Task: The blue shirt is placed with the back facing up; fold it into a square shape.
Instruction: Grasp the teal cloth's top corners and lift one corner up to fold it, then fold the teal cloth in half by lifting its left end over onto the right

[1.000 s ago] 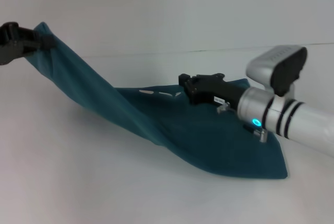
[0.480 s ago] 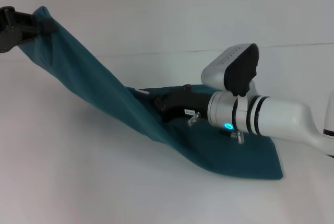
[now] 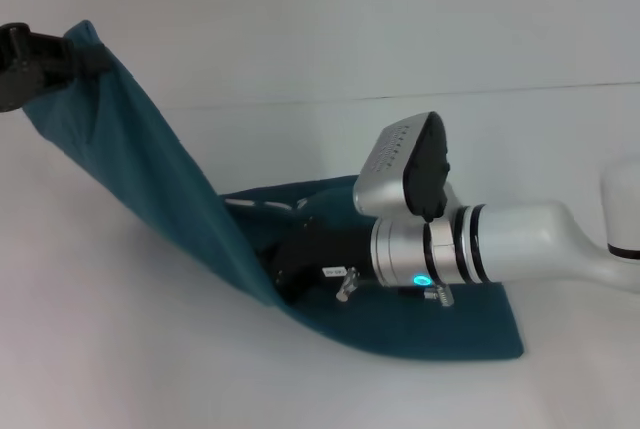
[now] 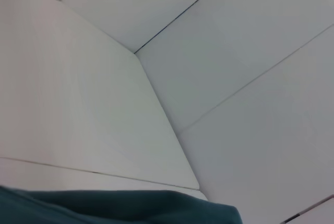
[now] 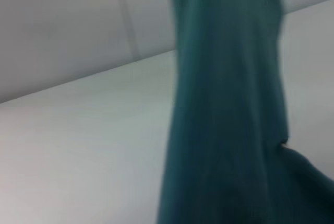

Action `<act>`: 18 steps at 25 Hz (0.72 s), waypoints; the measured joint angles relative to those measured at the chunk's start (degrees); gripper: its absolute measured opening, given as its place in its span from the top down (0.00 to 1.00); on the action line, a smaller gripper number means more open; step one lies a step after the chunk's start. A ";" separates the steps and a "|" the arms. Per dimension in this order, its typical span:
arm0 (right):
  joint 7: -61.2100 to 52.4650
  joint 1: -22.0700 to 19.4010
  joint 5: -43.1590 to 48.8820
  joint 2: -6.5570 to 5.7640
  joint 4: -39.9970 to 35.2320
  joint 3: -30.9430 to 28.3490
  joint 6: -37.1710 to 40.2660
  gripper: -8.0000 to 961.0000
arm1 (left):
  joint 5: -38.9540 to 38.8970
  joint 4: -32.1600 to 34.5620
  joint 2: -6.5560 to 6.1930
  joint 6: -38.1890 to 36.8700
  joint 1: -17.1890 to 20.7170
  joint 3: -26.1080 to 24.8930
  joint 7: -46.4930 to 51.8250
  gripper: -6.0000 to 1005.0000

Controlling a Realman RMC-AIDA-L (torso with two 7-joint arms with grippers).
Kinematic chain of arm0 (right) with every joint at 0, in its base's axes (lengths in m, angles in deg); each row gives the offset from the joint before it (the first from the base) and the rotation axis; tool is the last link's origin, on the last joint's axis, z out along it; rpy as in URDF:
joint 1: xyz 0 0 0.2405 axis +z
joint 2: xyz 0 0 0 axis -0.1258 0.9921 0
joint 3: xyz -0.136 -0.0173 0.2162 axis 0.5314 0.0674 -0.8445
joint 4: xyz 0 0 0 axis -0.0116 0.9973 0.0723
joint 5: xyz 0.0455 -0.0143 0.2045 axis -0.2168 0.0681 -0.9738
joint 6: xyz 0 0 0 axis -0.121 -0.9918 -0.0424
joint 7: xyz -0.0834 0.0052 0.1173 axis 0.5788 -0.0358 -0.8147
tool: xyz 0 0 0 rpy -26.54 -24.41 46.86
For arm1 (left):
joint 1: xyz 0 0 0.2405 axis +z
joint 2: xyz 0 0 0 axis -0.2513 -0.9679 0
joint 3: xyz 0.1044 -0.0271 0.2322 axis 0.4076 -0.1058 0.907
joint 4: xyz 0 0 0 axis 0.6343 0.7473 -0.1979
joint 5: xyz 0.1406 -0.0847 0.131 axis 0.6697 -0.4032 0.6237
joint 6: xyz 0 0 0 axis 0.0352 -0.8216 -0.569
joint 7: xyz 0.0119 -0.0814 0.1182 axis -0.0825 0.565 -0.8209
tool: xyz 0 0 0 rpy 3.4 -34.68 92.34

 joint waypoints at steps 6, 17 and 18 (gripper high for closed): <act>-7.01 -0.52 2.69 0.00 -4.24 5.76 0.79 0.96 | -0.03 -0.04 -0.05 -0.03 0.33 -0.01 -0.68 0.95; -7.62 -18.72 -7.30 -2.52 -19.13 -7.37 -2.26 0.94 | 0.01 -0.38 0.40 0.34 0.68 3.27 -3.45 0.95; -7.83 -20.10 -7.29 -2.73 -19.65 -10.07 -1.96 0.94 | -0.08 -0.59 0.53 0.34 0.39 4.08 -3.66 0.95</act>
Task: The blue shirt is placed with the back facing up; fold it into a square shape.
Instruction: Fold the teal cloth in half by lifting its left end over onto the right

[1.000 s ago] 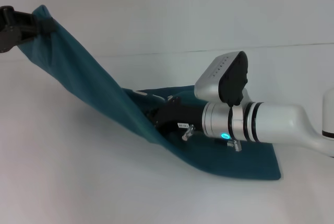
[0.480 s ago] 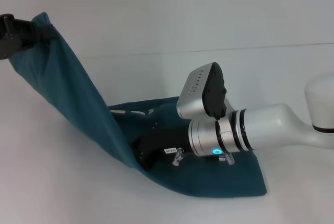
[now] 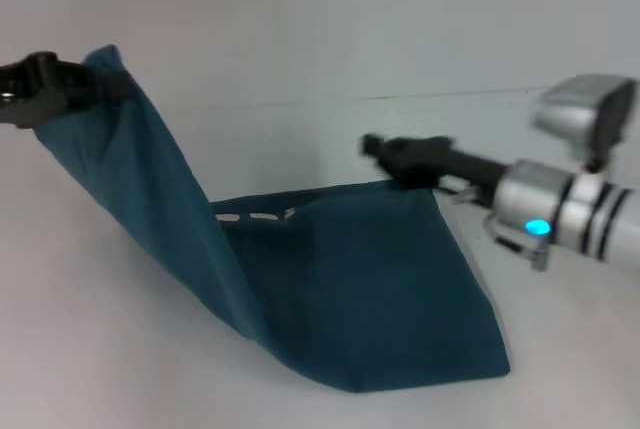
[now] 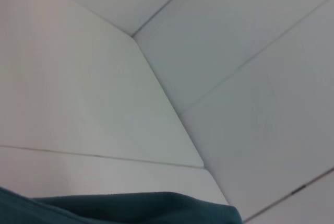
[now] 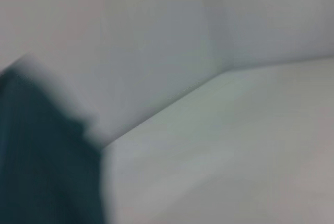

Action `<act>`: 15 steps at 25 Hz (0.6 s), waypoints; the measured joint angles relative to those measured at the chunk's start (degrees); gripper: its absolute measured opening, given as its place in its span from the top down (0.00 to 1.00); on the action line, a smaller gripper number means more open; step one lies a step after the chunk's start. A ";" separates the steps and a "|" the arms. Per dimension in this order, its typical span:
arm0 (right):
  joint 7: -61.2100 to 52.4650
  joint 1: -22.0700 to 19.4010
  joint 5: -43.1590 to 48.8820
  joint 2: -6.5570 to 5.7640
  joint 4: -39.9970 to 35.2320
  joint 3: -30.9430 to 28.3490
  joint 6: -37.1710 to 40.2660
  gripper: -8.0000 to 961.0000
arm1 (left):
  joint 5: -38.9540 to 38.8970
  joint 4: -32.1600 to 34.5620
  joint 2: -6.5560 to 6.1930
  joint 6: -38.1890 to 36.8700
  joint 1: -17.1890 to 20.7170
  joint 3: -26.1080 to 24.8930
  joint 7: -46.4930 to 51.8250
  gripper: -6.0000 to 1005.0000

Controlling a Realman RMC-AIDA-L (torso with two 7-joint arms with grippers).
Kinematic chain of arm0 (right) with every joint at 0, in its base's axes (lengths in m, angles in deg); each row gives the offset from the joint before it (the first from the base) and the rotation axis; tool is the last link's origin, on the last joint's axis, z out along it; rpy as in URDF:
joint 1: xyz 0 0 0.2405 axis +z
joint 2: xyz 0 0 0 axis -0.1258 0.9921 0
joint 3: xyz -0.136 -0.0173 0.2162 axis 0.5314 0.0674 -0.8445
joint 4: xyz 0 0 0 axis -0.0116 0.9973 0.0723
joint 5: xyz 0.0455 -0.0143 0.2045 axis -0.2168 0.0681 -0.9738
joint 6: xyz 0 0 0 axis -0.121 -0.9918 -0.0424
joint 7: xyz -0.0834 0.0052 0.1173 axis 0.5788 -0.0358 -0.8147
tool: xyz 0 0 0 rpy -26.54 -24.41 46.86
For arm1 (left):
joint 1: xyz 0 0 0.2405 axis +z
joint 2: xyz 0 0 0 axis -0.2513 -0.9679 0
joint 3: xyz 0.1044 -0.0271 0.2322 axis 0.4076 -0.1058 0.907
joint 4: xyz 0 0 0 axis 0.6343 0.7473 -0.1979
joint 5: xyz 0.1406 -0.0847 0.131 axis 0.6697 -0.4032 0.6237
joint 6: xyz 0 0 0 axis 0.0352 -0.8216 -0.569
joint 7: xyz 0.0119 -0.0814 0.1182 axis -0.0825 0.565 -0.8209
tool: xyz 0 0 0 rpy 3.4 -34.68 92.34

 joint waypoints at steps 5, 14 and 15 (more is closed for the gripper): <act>-1.35 -7.97 0.12 -1.36 -3.34 -13.63 4.20 0.94 | -0.50 -0.42 1.11 -0.05 -1.49 2.57 -0.25 0.95; -3.98 -15.19 0.39 -4.38 -4.69 -24.80 9.80 0.92 | -1.56 -0.29 5.07 0.77 -6.86 9.83 -0.03 0.95; -4.00 -15.59 0.39 -4.49 -4.70 -25.65 10.01 0.92 | -1.57 -0.21 5.79 1.23 -7.38 10.98 -0.29 0.95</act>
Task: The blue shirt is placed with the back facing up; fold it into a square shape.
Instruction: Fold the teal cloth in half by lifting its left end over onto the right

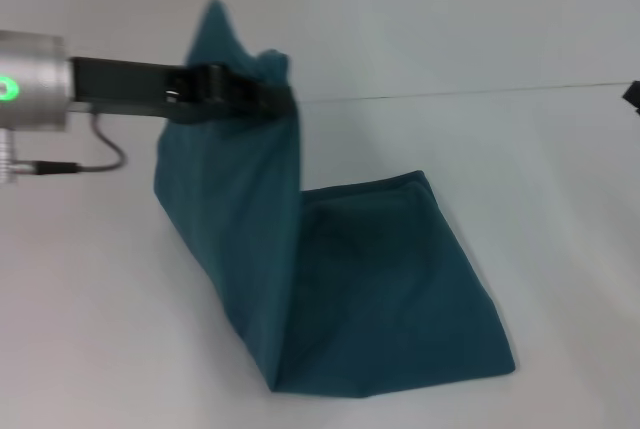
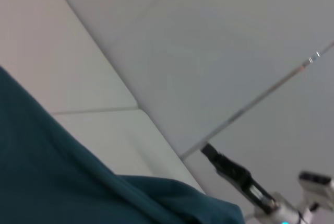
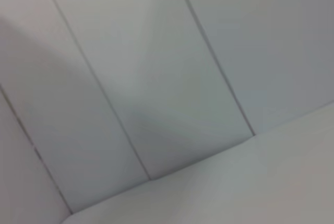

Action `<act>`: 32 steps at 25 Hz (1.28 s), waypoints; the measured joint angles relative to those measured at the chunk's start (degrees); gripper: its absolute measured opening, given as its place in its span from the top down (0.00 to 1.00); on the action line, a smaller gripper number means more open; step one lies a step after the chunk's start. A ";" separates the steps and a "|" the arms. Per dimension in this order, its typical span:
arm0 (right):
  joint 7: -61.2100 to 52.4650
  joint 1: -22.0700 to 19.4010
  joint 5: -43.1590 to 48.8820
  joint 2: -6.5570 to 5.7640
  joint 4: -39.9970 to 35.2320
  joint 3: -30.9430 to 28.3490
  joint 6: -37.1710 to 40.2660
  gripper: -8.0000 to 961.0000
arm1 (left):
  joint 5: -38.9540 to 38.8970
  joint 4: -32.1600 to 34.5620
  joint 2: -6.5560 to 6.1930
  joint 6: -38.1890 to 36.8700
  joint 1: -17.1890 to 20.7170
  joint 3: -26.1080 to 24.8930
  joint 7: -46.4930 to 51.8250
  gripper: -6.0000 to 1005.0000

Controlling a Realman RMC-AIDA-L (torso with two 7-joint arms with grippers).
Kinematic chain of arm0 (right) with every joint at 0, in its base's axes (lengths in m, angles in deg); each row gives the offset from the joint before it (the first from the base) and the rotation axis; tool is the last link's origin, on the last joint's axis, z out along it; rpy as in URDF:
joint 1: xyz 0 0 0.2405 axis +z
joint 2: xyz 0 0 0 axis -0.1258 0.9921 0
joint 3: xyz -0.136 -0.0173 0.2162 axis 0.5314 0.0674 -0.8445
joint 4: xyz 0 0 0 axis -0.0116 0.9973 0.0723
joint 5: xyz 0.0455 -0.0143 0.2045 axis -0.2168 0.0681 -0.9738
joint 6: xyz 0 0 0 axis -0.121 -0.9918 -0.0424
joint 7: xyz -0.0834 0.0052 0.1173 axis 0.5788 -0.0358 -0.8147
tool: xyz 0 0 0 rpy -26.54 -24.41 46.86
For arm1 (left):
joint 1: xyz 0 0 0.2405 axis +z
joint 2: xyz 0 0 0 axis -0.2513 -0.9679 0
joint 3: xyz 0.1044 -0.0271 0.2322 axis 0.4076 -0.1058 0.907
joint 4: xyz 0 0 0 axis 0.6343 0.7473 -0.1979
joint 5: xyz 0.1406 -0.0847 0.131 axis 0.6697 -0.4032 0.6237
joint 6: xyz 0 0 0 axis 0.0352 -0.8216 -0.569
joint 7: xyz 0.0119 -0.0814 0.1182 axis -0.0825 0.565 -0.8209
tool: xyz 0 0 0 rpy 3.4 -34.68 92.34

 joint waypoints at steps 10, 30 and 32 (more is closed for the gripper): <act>-0.05 -0.92 0.07 -0.21 -0.10 -2.30 0.19 0.91 | -10.23 -10.54 5.87 24.09 0.49 33.48 -6.68 0.95; -2.07 1.73 12.90 -0.15 -5.00 -2.51 0.59 0.88 | -21.59 -14.16 4.26 23.10 5.92 36.02 -15.36 0.45; -5.36 1.46 18.87 0.08 -8.87 -2.56 3.02 0.88 | -20.92 -11.84 3.66 20.58 8.45 30.73 -16.91 0.36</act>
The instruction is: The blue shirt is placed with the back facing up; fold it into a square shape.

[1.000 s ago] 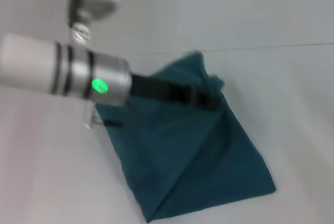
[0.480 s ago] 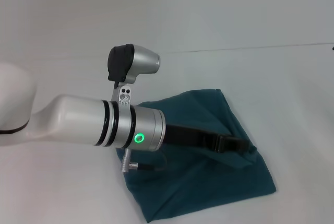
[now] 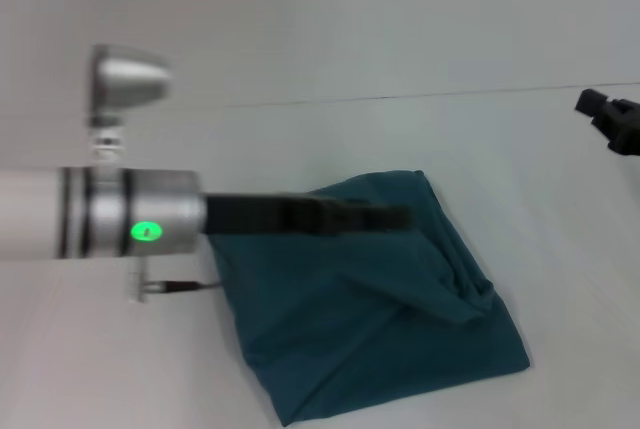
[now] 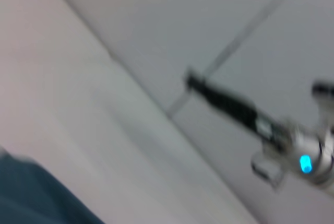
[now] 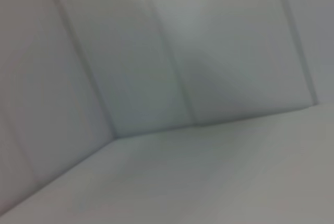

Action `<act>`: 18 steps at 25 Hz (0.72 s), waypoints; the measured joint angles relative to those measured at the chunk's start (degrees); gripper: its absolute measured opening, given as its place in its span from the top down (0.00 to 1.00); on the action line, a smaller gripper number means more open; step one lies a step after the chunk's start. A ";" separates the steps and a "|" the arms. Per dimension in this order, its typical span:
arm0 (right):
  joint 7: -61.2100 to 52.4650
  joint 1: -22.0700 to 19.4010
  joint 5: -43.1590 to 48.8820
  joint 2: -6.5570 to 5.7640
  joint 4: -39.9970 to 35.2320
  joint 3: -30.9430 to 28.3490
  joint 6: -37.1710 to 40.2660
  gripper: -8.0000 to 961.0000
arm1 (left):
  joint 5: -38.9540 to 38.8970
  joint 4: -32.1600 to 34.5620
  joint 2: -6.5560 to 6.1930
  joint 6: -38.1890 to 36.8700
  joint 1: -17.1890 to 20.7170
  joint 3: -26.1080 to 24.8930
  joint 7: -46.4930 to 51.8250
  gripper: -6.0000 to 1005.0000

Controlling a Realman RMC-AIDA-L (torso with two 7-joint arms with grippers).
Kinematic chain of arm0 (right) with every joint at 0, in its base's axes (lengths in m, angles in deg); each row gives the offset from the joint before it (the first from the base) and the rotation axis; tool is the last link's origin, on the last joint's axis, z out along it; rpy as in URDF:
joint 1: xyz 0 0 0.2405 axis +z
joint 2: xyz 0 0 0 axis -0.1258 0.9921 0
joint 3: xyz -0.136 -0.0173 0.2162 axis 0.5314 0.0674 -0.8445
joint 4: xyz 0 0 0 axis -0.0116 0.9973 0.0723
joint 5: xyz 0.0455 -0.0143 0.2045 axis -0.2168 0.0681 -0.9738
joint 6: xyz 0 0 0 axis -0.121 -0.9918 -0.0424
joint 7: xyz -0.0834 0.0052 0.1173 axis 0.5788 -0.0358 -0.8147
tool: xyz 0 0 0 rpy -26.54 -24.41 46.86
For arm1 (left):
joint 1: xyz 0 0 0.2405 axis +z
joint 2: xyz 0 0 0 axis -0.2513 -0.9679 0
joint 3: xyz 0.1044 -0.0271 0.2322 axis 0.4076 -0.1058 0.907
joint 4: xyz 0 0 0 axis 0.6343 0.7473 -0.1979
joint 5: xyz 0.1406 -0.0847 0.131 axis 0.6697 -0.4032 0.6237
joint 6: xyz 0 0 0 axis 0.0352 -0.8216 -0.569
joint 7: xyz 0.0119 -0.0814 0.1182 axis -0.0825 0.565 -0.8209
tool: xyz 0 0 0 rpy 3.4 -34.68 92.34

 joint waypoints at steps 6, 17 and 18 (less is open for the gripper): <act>-12.97 -0.72 14.51 0.25 -13.31 -0.31 10.46 0.87 | 3.20 5.39 -1.17 -7.43 8.35 -17.24 -7.57 0.13; -50.02 6.73 38.43 0.35 -44.56 -2.74 37.39 0.58 | 14.21 10.52 -0.51 -12.76 13.89 -26.28 -17.06 0.09; -52.45 8.45 40.07 0.22 -45.50 -3.07 40.35 0.53 | 14.46 10.80 -0.40 -13.07 14.35 -26.73 -18.35 0.09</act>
